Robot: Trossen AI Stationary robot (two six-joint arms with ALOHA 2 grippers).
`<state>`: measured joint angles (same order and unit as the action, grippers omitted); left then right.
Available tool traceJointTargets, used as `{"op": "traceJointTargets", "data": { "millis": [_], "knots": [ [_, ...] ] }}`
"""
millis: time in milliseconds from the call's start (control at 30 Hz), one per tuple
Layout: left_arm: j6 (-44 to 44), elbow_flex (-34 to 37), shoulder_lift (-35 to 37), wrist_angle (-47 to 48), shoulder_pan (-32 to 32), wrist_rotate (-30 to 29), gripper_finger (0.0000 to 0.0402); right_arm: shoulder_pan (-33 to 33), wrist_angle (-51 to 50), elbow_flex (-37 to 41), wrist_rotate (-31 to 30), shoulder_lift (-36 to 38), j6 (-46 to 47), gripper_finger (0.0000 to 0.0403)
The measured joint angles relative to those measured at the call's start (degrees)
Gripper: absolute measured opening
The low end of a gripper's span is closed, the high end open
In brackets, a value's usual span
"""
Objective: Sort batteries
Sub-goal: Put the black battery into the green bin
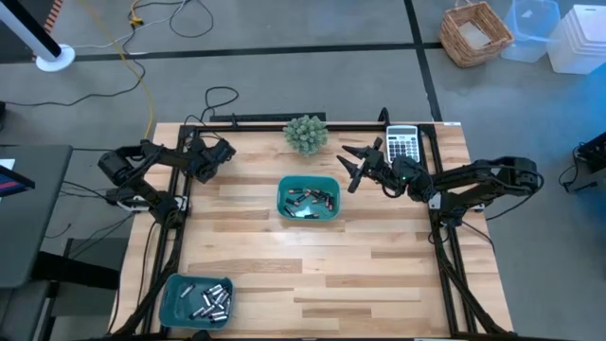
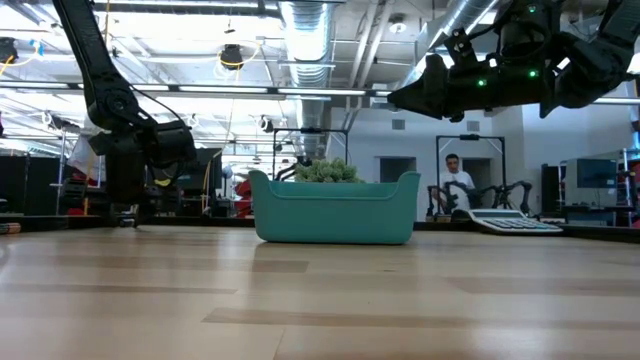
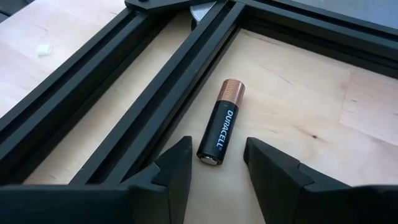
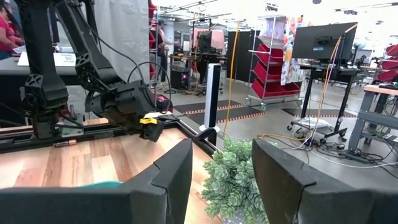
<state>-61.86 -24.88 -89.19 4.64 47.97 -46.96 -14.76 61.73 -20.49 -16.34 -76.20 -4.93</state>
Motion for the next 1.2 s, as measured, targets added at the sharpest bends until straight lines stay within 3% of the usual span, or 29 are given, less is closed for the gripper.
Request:
{"op": "traceJointTargets", "data": {
  "millis": [1200],
  "knots": [
    [-1.8, 0.0, 0.0, 2.7, -1.3, -0.1, 0.0053, 0.0, 0.0, 0.0, 0.0, 0.0, 0.0, 0.0181]
  ]
}}
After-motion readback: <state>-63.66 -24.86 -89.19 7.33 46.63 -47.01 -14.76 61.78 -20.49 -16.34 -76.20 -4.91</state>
